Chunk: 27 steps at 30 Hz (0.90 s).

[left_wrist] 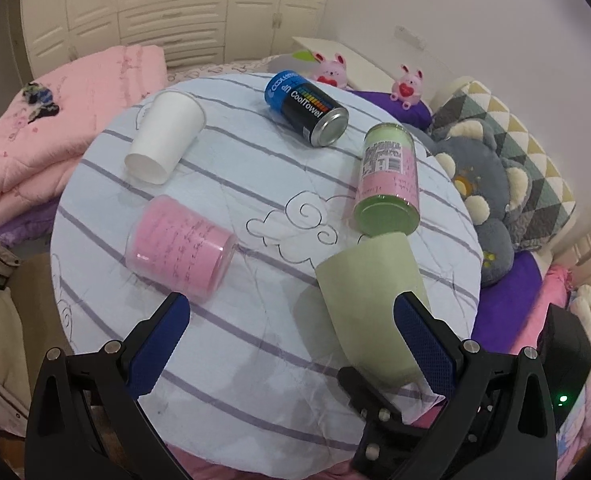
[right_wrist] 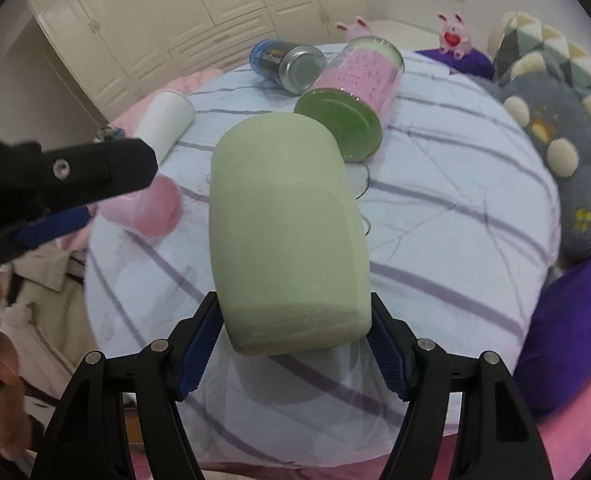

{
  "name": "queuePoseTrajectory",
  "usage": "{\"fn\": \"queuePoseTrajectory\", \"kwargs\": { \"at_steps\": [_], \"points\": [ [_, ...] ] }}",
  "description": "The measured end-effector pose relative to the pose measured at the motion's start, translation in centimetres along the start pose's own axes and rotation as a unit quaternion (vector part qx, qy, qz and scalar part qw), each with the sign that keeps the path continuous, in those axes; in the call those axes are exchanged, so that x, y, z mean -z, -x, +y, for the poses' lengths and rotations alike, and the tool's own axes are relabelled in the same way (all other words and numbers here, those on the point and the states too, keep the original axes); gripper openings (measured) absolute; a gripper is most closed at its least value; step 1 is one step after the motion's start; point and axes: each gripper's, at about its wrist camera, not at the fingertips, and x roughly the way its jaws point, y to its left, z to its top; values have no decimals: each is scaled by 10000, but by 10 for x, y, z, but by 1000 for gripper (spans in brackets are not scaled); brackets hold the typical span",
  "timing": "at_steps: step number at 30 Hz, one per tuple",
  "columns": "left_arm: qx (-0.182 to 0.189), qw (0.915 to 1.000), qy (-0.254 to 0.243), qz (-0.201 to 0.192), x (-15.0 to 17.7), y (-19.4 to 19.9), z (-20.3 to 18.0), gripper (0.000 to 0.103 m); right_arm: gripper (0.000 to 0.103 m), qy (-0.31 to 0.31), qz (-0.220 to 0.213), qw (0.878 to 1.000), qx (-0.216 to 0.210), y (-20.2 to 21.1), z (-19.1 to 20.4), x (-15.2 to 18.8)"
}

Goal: Flip cup upright
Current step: 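Carry the pale green cup toward the left gripper and rotate it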

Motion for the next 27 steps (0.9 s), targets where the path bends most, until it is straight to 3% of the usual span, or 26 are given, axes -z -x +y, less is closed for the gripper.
{"fn": "queuePoseTrajectory", "kwargs": {
  "at_steps": [7,12,18,23,27],
  "points": [
    [-28,9999,97,-8,5,4,-9,103,83,161,90,9997,-177,8,-9,7],
    [-68,9998,88,-158,6,6,-25,103,83,250,-88,9995,-173,33,-27,16],
    [-413,9979,-48,-493,9,16,-45,103,83,347,-662,9966,340,67,-52,13],
    [-498,9976,46,-482,13,14,-56,103,83,476,-918,9921,706,77,-65,5],
    [-515,9977,283,-333,16,7,-58,103,83,550,-998,9908,731,77,-68,3]
  ]
}}
